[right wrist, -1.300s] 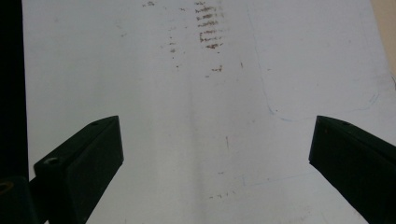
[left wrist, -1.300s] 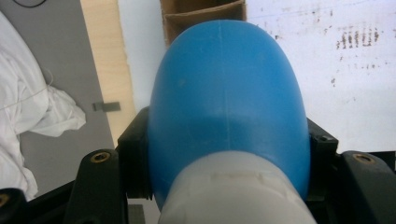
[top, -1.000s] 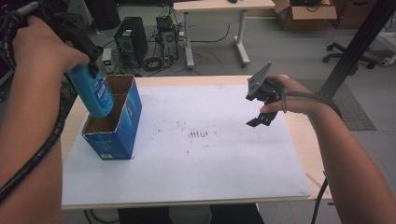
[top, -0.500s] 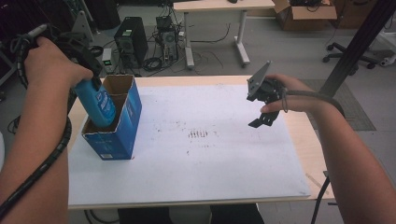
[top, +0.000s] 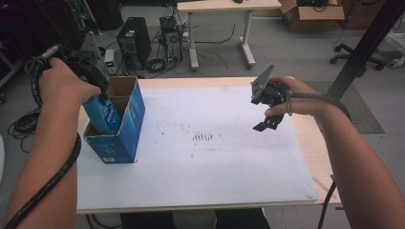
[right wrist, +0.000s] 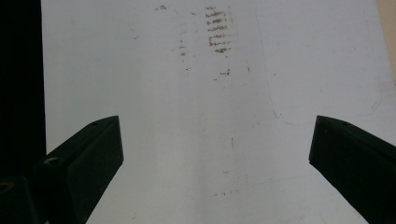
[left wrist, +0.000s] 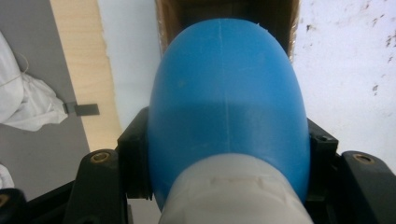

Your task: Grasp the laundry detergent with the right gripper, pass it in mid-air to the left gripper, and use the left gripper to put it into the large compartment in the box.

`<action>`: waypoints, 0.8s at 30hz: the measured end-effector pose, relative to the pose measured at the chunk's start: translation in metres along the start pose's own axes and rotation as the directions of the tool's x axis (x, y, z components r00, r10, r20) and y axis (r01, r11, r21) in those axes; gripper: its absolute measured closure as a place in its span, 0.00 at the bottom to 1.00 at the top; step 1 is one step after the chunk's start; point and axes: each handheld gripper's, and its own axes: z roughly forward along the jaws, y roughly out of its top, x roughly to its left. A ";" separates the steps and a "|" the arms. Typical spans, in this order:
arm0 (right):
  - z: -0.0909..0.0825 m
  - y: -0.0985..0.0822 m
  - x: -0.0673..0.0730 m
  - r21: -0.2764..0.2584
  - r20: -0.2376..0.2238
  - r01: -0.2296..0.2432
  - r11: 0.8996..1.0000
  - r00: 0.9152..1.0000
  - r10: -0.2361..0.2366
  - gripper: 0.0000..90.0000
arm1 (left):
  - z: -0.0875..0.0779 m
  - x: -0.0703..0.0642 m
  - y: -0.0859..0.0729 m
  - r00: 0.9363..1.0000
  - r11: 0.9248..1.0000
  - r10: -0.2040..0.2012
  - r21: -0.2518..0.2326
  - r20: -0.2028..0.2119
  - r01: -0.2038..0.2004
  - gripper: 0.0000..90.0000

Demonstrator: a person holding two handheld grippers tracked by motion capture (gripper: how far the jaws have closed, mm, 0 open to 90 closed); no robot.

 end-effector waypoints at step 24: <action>0.006 -0.004 0.001 -0.001 -0.011 -0.004 1.000 1.000 0.004 0.04 | 0.070 -0.009 0.007 1.000 1.000 0.021 0.021 0.023 -0.022 0.42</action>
